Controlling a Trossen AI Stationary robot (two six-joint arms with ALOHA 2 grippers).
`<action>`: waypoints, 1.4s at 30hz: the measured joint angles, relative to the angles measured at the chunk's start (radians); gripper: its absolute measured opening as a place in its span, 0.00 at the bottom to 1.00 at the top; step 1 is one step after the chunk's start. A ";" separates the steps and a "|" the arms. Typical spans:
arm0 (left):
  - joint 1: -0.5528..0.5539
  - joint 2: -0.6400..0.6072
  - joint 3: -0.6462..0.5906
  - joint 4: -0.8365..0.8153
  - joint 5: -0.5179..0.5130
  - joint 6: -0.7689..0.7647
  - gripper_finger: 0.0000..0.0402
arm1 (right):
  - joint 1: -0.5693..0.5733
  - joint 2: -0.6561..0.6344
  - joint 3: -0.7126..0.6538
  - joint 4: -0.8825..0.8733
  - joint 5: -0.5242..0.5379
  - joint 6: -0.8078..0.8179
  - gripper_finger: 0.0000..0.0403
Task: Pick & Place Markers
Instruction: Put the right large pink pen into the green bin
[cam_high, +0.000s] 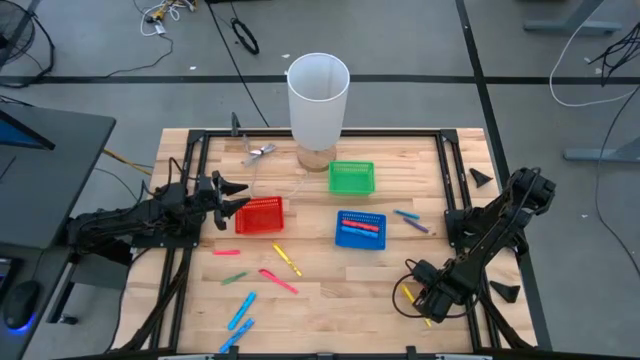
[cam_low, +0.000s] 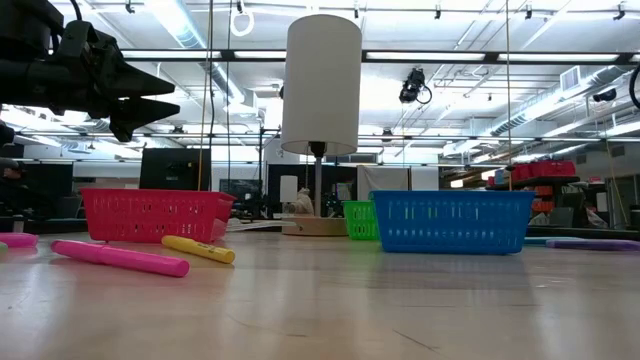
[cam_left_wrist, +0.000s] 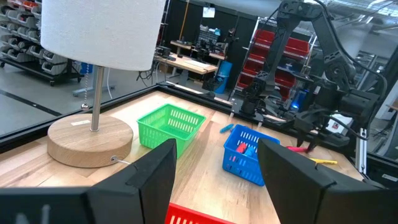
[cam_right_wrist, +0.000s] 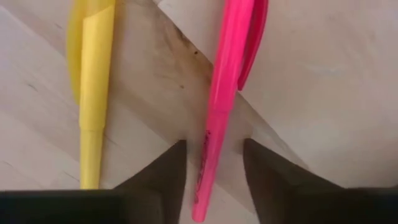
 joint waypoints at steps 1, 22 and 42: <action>0.000 0.000 0.000 0.000 0.000 0.000 0.58 | 0.000 0.000 0.000 -0.001 0.000 0.002 0.31; 0.000 0.000 0.000 0.000 0.000 0.000 0.58 | -0.044 0.004 0.061 -0.094 0.009 -0.088 0.03; 0.000 0.000 0.000 0.000 0.000 0.000 0.58 | -0.282 0.002 0.473 -0.599 0.000 -0.634 0.04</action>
